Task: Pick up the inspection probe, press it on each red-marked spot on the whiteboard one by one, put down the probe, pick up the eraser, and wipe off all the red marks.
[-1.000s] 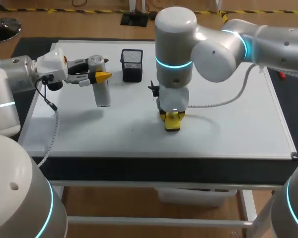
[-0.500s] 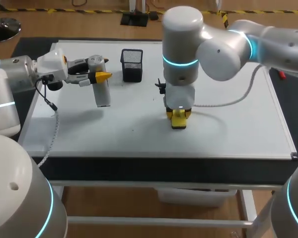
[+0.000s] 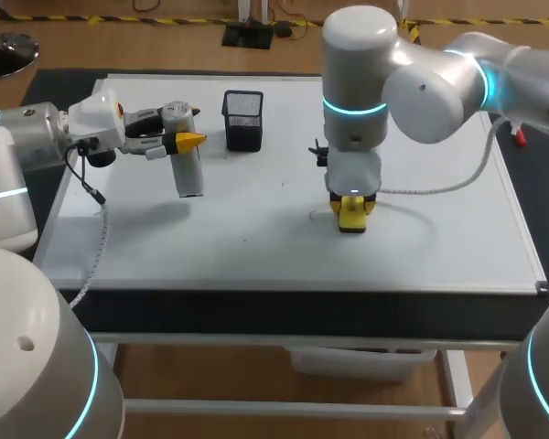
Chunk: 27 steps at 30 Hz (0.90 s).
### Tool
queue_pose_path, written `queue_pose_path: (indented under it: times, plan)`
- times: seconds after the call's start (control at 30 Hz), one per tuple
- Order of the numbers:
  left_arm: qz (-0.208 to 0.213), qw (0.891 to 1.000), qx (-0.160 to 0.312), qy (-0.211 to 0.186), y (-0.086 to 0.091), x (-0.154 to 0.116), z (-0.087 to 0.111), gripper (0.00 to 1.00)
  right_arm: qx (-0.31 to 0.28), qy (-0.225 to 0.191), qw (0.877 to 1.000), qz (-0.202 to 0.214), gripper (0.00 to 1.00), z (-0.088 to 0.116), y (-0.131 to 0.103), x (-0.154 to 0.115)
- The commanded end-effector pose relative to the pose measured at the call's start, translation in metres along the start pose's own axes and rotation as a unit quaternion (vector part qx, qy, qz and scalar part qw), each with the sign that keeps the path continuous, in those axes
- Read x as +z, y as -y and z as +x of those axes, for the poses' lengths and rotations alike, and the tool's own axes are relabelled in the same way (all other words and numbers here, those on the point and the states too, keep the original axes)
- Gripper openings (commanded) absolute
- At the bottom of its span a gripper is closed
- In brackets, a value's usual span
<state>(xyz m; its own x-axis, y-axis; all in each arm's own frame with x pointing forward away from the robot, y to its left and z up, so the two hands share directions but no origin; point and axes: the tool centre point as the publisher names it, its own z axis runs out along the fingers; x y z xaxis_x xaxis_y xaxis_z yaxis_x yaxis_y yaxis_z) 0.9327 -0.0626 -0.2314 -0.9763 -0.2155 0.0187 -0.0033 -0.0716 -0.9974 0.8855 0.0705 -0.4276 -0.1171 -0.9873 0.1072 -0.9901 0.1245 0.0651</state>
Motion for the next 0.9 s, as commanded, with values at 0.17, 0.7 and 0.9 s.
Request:
queue_pose_path:
  times: [0.17,0.7,0.9]
  plan:
    - [0.002,1.0,0.001,-0.001,0.0,0.0,0.0,0.0,0.003,-0.007,1.0,-0.014,0.0,-0.023,0.004,-0.033]
    - [0.002,1.0,0.001,-0.001,0.0,0.0,0.0,0.0,-0.041,0.04,0.998,-0.041,0.0,-0.081,-0.022,-0.031]
    - [0.002,1.0,0.001,-0.001,0.0,0.0,0.0,0.0,-0.054,0.042,0.997,-0.044,0.0,-0.089,-0.028,-0.026]
